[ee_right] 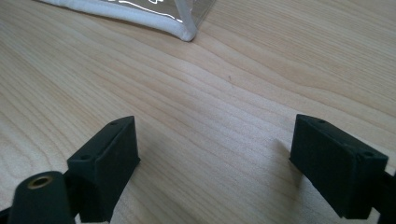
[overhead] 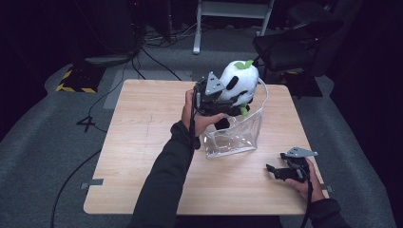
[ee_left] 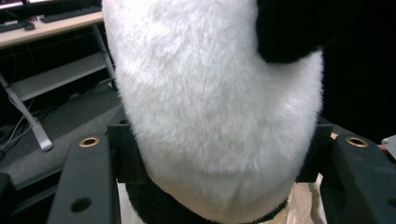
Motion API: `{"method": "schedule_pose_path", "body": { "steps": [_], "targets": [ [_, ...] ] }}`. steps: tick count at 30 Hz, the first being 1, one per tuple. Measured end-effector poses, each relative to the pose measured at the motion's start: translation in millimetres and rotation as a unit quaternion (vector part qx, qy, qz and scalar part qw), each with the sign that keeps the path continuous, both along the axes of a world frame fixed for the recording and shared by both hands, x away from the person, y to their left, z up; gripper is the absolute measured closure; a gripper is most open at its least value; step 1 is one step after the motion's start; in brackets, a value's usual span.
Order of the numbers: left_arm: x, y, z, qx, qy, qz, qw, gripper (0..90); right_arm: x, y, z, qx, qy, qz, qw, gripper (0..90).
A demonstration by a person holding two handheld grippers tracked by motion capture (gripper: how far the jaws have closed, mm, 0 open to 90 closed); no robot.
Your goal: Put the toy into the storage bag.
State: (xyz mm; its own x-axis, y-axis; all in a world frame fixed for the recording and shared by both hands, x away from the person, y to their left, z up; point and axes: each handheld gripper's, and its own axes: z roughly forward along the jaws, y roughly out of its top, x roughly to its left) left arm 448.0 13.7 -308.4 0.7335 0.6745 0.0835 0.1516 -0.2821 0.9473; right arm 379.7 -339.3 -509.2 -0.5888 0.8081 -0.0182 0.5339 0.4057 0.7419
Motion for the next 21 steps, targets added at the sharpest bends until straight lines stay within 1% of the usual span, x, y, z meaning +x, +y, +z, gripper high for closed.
{"method": "schedule_pose_path", "body": {
  "steps": [3,8,11,18,21],
  "targets": [
    [1.2,-0.7,-2.9,0.003,0.006,0.003,1.0000,36.2,0.0,0.0,0.0,0.000,0.000,0.000,1.0000,15.0],
    [2.7,-5.2,-6.2,0.019,0.016,0.001,0.9997,34.6,0.0,0.0,0.0,0.000,0.000,0.000,1.0000,15.0],
    [4.1,-6.7,-6.8,0.025,0.017,0.004,0.9995,34.2,0.0,0.0,0.0,0.000,0.000,0.000,1.0000,15.0],
    [8.1,-10.6,-9.9,0.045,0.028,0.009,0.9986,33.1,0.0,0.0,0.0,0.000,0.000,0.000,1.0000,15.0],
    [9.5,-12.0,-10.7,0.055,0.034,0.004,0.9979,32.5,0.0,0.0,0.0,0.000,0.000,0.000,1.0000,15.0]
  ]
}}
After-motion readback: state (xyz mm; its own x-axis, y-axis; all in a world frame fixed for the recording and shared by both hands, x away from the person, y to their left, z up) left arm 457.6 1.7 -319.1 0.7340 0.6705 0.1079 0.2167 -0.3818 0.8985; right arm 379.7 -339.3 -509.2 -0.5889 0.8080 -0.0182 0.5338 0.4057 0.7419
